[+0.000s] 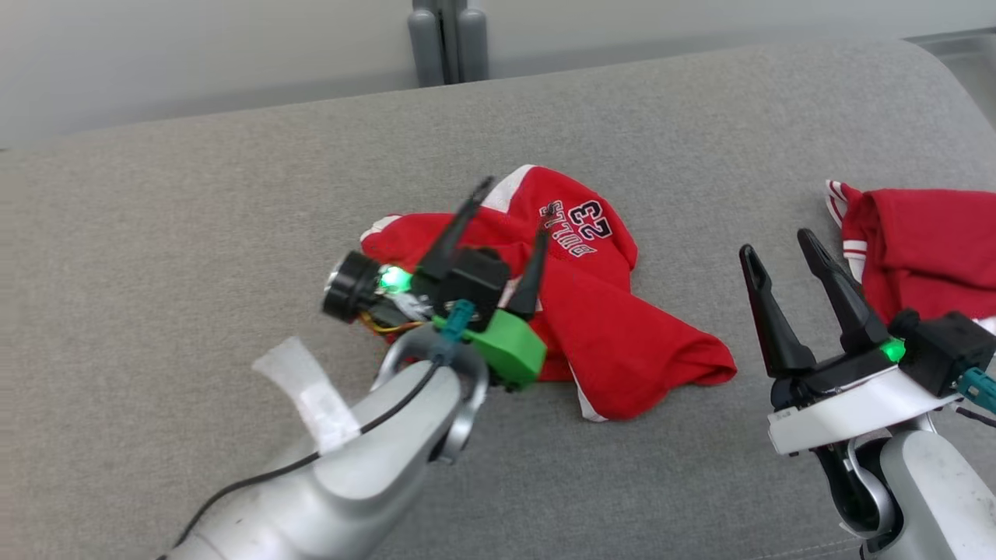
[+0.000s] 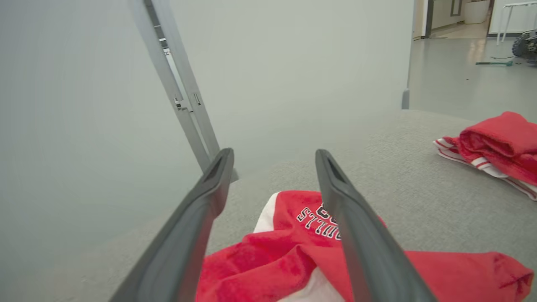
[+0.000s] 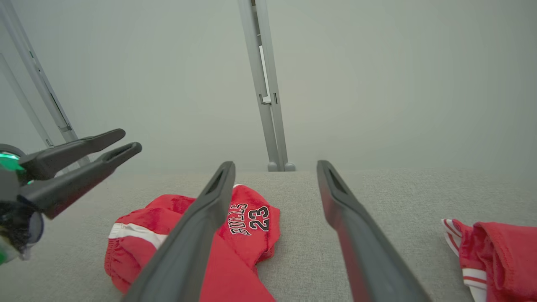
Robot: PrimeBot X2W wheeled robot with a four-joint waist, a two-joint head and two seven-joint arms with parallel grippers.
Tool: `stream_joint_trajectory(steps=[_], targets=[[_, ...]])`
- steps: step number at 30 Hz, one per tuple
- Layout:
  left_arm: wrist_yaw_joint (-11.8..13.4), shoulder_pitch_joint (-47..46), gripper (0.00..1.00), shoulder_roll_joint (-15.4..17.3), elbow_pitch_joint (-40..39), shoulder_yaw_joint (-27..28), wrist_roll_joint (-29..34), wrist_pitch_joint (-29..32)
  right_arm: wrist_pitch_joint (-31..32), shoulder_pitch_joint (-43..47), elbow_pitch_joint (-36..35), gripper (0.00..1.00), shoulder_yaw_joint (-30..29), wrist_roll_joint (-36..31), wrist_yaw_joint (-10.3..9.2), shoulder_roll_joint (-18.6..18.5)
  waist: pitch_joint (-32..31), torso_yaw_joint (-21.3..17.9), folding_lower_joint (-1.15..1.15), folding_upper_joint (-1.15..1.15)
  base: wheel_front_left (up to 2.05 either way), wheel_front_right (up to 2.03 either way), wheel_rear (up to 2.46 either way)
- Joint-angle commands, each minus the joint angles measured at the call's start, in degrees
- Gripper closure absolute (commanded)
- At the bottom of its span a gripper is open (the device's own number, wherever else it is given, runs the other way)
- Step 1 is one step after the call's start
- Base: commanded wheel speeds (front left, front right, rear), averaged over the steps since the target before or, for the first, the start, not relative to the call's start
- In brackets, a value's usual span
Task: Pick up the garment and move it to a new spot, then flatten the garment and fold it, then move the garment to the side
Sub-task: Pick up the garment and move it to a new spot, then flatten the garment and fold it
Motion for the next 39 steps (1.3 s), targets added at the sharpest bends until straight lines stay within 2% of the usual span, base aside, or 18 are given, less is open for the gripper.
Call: stream_joint_trajectory(steps=[1, 3, 6, 11, 17, 22, 26, 31, 39], targets=[[1.18, 1.31, 0.00, 2.23, -2.34, 1.48, 2.65, -0.35, -0.19, 1.30, -0.16, 0.00, -0.31, -0.60, 0.00, 0.21, -3.01, 3.23, 0.00, 0.00, 0.00, 0.00, 0.00], [2.77, 5.60, 0.00, 4.24, -6.64, 4.88, 4.04, -0.28, -0.19, 2.43, -0.93, 0.00, -0.62, -0.84, 0.00, 0.66, -3.47, 3.91, 0.00, 0.00, 0.00, 0.00, 0.00], [3.88, 11.80, 0.00, 7.46, -12.62, 10.58, 6.03, -0.24, -0.19, 4.32, -2.03, 0.00, -1.02, -1.37, 0.00, 1.35, -4.01, 4.31, 0.00, 0.00, 0.00, 0.00, 0.00], [3.03, 23.11, 0.00, 9.28, -19.97, 19.40, 9.19, -0.26, -0.19, 6.90, -3.17, 0.00, -2.07, -3.10, 0.00, 2.85, -4.67, 4.32, 0.00, 0.00, 0.00, 0.00, 0.00], [-0.63, 33.52, 0.00, 6.61, -23.89, 29.58, 12.06, -0.27, -0.19, 9.34, -2.85, 0.00, -1.66, -4.92, 0.00, 4.16, -5.82, 3.85, 0.00, 0.00, 0.00, 0.00, 0.00], [-7.26, 38.49, 0.00, 2.95, -24.16, 35.85, 14.26, -0.27, -0.20, 10.65, -2.54, 0.00, -2.02, -5.59, 0.00, 4.87, -6.35, 3.95, 0.00, 0.00, 0.00, 0.00, 0.00], [-10.42, 39.72, 0.00, 0.81, -23.23, 39.43, 17.08, -0.27, -0.19, 11.39, -2.05, 0.00, -2.24, -6.23, 0.00, 4.97, -6.22, 4.25, 0.00, 0.00, 0.00, 0.00, 0.00], [-12.98, 38.75, 0.00, -1.27, -22.53, 41.95, 19.68, -0.28, -0.19, 11.62, -0.33, 0.00, 1.18, -7.26, 0.00, 3.89, -5.03, 5.29, 0.00, 0.00, 0.00, 0.00, 0.00], [-14.88, 36.75, 0.00, -2.74, -21.17, 41.10, 21.41, -0.28, 0.06, 6.74, 11.29, 0.00, 12.31, -11.45, -0.01, 0.25, -2.08, 8.60, 0.00, 0.00, 0.00, 0.00, 0.00]])
